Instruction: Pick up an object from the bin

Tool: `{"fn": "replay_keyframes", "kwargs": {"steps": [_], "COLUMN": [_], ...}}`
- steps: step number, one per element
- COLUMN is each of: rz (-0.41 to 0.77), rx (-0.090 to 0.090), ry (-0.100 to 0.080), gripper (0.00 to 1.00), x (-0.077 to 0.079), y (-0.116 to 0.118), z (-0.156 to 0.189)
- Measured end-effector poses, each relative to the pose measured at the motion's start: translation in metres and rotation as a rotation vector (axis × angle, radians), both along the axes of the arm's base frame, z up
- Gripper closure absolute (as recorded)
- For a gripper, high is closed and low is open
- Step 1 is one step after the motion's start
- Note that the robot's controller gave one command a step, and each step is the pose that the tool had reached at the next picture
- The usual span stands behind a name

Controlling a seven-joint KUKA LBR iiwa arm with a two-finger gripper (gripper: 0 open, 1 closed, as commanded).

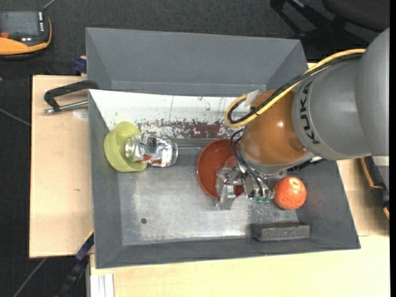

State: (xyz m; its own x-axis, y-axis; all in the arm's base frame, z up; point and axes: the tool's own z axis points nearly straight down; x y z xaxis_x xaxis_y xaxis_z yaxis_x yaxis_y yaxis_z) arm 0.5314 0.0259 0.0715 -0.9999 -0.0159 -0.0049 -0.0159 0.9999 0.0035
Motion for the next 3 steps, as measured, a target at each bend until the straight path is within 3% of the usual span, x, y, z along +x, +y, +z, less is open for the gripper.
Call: {"fn": "replay_keyframes", "kwargs": {"steps": [1,2,3], "rz": [0.142,0.352,0.727], "rx": [0.000,-0.001,-0.003], "ry": [-0.006,-0.002,-0.008], "gripper": [1.00,1.00,1.00], "x": [0.067,0.052,0.057], "y": [-0.004,-0.022,-0.010], "z": [0.098,-0.003,0.088]}}
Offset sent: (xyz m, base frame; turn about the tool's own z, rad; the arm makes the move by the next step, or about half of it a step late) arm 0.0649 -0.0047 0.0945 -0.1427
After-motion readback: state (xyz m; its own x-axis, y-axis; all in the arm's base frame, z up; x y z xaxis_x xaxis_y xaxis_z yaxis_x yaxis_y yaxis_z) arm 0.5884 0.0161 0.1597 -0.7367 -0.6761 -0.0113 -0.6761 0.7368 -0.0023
